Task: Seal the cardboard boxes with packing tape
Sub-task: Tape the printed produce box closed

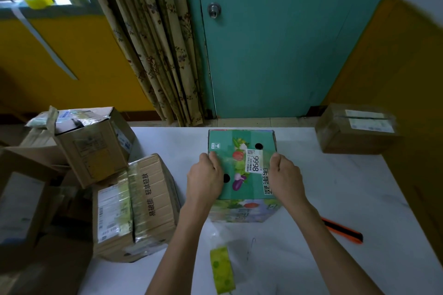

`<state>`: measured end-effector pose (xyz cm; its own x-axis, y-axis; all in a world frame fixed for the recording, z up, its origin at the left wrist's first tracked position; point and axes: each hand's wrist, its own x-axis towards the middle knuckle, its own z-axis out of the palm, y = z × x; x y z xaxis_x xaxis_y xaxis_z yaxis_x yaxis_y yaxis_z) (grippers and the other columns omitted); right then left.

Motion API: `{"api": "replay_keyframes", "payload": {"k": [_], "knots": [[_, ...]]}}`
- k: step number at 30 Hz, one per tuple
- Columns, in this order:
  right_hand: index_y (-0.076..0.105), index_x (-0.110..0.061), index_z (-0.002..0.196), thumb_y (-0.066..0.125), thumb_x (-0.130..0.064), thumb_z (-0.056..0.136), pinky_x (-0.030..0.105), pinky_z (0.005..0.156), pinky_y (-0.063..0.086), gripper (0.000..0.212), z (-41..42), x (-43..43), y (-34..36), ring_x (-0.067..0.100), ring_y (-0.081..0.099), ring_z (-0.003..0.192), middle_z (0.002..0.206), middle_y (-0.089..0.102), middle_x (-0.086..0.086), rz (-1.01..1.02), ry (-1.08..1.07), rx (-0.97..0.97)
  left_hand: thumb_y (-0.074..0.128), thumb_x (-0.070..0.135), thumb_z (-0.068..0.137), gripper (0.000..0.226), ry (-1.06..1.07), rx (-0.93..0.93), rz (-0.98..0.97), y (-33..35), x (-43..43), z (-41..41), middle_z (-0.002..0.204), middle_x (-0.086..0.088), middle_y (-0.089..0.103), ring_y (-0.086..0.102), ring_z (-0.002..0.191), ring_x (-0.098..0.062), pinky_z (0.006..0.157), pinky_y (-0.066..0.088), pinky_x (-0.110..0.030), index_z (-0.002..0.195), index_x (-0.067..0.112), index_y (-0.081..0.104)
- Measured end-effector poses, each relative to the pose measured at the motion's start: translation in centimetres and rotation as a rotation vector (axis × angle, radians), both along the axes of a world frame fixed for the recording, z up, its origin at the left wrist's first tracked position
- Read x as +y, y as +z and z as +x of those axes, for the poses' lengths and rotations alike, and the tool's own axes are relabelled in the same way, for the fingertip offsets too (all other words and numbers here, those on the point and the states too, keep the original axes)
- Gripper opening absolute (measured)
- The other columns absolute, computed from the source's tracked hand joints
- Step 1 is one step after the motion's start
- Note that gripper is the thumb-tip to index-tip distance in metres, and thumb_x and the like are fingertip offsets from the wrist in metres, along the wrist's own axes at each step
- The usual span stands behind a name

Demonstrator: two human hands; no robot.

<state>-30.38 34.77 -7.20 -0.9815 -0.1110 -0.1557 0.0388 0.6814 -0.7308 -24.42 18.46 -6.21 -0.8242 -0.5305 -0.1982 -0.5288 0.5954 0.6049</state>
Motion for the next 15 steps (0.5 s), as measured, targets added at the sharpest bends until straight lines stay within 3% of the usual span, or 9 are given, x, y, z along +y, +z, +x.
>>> {"api": "replay_keyframes", "payload": {"k": [3,5,9,11,15], "knots": [[0.050,-0.014,0.074,0.027,-0.039,0.107,0.039,0.070,0.055,0.048,0.0,0.1,-0.2,0.026,0.065,0.072,0.071,0.061,0.007,-0.064,-0.035,-0.046,0.019,0.034,0.111,0.038,0.011,-0.003,-0.006,0.2,-0.2,-0.1,0.090,-0.008,0.055,0.050,0.077,-0.026,0.070,0.037,-0.035,0.098,0.011,0.047],[0.056,-0.014,0.085,0.036,-0.064,0.097,0.032,0.062,0.054,0.055,0.1,0.2,-0.3,0.019,0.068,0.071,0.077,0.066,0.003,-0.068,-0.018,-0.124,0.023,0.031,0.110,0.036,-0.008,-0.051,-0.029,0.3,-0.2,-0.5,0.091,-0.011,0.058,0.048,0.071,-0.023,0.062,0.035,-0.034,0.091,0.010,0.046],[0.061,-0.015,0.088,0.039,-0.100,0.059,0.030,0.061,0.052,0.093,-0.6,-0.4,0.1,0.016,0.065,0.070,0.079,0.067,0.000,0.135,0.038,-0.175,0.047,0.077,0.089,0.066,0.093,-0.097,0.068,0.8,0.2,-1.4,0.077,-0.004,0.061,0.057,0.067,-0.018,0.052,0.036,-0.028,0.087,0.011,0.057],[0.064,-0.016,0.083,0.035,-0.102,0.056,0.029,0.061,0.054,0.095,-1.2,-0.5,0.3,0.015,0.066,0.065,0.073,0.068,-0.001,0.172,0.046,-0.171,0.055,0.085,0.077,0.074,0.112,-0.106,0.062,0.7,0.7,-1.5,0.081,0.000,0.060,0.062,0.074,-0.020,0.055,0.044,-0.030,0.097,0.013,0.053],[0.061,-0.013,0.082,0.036,-0.081,0.085,0.023,0.050,0.040,0.072,-1.1,-0.4,0.2,0.011,0.061,0.061,0.070,0.063,-0.002,0.173,0.012,-0.125,0.045,0.071,0.094,0.059,0.103,-0.086,0.012,0.7,0.8,-1.2,0.085,-0.001,0.055,0.057,0.078,-0.024,0.065,0.043,-0.034,0.101,0.012,0.046]]}}
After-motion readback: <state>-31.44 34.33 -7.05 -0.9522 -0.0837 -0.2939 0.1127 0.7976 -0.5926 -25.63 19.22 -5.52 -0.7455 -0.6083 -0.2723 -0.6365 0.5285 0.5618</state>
